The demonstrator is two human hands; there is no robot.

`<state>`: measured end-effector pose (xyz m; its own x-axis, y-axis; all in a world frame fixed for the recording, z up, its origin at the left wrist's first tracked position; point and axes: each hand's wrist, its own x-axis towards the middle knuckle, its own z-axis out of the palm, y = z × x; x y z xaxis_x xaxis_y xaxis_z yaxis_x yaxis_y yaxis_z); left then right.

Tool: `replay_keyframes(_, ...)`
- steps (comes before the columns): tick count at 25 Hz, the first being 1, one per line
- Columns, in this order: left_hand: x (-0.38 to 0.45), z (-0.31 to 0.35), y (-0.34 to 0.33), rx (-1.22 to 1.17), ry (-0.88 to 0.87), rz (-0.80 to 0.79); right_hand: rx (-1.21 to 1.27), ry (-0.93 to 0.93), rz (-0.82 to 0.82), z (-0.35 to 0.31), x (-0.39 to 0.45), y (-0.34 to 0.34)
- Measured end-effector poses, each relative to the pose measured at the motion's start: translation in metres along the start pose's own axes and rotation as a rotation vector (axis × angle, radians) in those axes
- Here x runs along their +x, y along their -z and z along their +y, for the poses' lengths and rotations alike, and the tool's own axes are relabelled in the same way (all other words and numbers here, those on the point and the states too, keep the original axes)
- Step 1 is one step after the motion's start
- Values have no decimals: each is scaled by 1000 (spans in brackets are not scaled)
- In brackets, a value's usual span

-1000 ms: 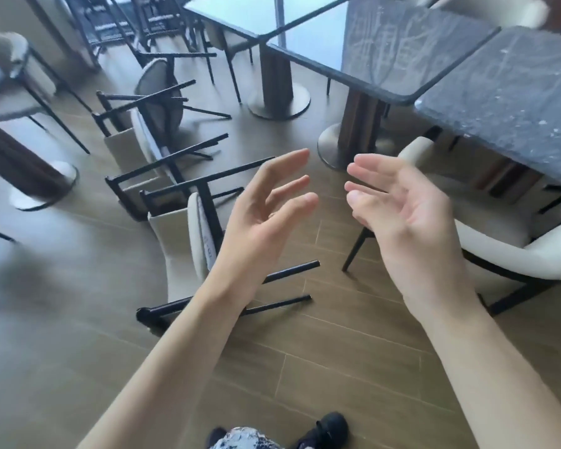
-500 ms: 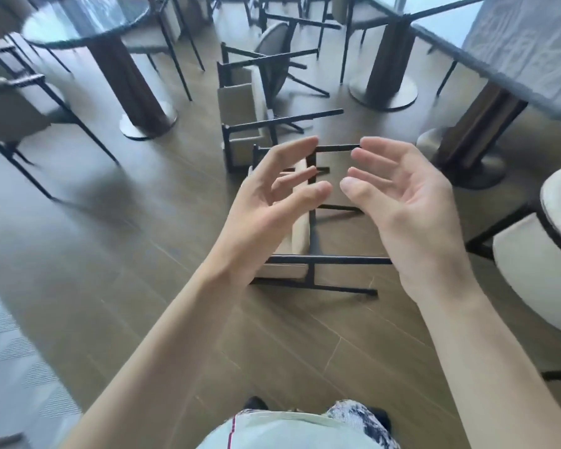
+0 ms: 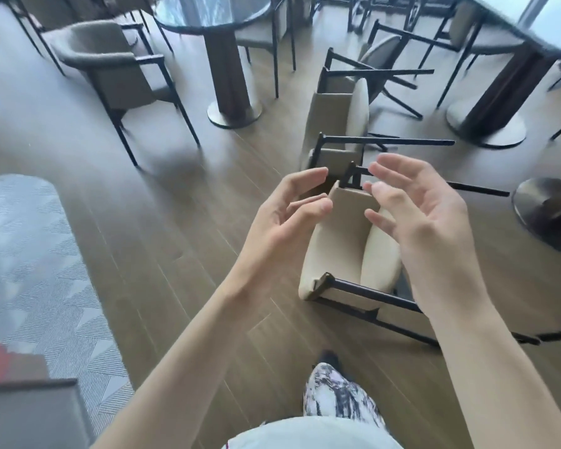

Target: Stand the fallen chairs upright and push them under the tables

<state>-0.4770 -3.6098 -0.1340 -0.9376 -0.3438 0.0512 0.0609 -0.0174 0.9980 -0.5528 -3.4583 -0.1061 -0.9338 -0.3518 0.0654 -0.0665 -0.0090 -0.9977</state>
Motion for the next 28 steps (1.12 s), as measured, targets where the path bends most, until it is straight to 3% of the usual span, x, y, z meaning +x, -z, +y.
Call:
replay_keyframes(9, 160, 0, 26, -25, -9, -95, -24, -6, 45, 14, 148, -21)
replay_keyframes(17, 304, 10, 22, -14, 4, -213, 63, -48, 235, 20, 251, -21)
replay_keyframes(28, 428, -15, -1, -82, 23, -758, 61, -72, 751, 39, 286, -33)
